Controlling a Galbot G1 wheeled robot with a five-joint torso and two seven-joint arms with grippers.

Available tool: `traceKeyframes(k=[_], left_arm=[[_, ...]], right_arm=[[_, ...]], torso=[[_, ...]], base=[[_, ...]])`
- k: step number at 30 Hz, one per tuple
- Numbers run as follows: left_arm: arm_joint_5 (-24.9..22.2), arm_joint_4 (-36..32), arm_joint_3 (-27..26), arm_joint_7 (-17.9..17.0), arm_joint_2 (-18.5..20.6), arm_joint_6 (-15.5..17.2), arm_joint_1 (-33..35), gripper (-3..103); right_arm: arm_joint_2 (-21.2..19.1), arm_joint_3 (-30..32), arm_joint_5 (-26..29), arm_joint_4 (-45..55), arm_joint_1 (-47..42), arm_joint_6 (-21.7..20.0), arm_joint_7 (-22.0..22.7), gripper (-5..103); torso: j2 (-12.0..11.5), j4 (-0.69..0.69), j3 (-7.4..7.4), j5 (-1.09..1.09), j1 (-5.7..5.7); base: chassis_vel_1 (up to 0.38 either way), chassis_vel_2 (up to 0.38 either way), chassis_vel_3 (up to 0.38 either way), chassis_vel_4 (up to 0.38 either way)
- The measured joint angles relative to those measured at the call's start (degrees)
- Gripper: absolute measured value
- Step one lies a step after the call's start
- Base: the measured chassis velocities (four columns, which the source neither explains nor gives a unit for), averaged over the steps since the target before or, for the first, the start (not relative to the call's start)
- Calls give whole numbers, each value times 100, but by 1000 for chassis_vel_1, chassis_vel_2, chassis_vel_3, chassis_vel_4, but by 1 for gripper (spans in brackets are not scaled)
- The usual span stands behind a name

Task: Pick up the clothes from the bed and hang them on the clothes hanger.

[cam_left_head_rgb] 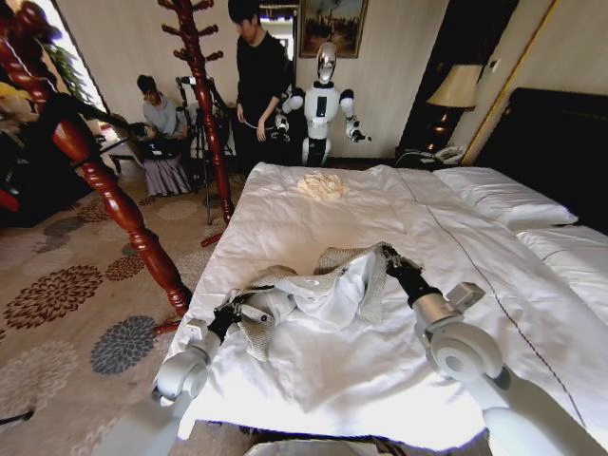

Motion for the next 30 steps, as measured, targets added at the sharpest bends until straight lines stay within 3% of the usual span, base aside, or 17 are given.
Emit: traceKeyframes(k=[3, 4, 6, 8, 10, 13, 15, 20, 22, 24, 26, 30], left_arm=[[-769, -675, -301, 246, 53, -157, -128, 2], [-769, -675, -301, 246, 53, -157, -128, 2], [-1437, -1165, -668, 393, 261, -221, -358, 2], [-1654, -1316, -833, 450, 358, -248, -427, 2], [-2396, -1688, -1672, 611, 737, -304, -465, 2], [-2723, -1833, -2188, 745, 919, -353, -254, 2], [-2735, -1872, -2267, 830, 921, -395, -17, 2], [-1792, -1677, -1662, 1033, 507, -531, 627, 2], [-1137, -1348, -1295, 928, 371, -523, 778, 2], [-1001, -1268, -1245, 875, 359, -514, 797, 2], [-518, -914, -1171, 643, 330, -480, 825, 2], [-825, -943, -1354, 488, 326, -504, 666, 2]], right_arm=[[-37, 73, 76, -58, 89, 3, 53, 1], [-37, 73, 76, -58, 89, 3, 53, 1], [-77, 131, 137, -97, 129, -6, 128, 1], [-86, 150, 155, -110, 141, -13, 151, 1], [-104, 253, 275, -136, 210, -52, 241, 1], [-122, 369, 450, -106, 269, -71, 286, 1], [-140, 415, 561, -30, 268, -83, 313, 1], [-133, 274, 570, 246, -10, -217, 413, 1], [-116, 161, 525, 345, -143, -381, 571, 1], [-115, 149, 516, 362, -167, -422, 621, 1], [-149, 212, 532, 377, -161, -475, 706, 1], [-300, 449, 613, 377, 10, -401, 626, 1]], torso=[[0, 1, 0, 0, 0], [0, 1, 0, 0, 0], [0, -2, 0, 1, 0], [0, -3, 0, 2, 0], [0, -3, 0, 3, 0], [0, 1, 0, 2, 1], [0, 4, -1, 0, 0], [0, 0, -1, -1, 0], [0, -1, -1, -1, 0], [0, -2, -1, 0, 0], [0, -1, 0, 0, 0], [0, 1, 0, 0, 0]], base=[[0, 0, 0, 0], [0, 0, 0, 0], [0, 0, 0, 0], [0, 0, 0, 0], [0, 0, 0, 0], [0, 0, 0, 0], [0, 0, 0, 0], [0, 0, 0, 0], [0, 0, 0, 0], [0, 0, 0, 0], [0, 0, 0, 0], [0, 0, 0, 0]])
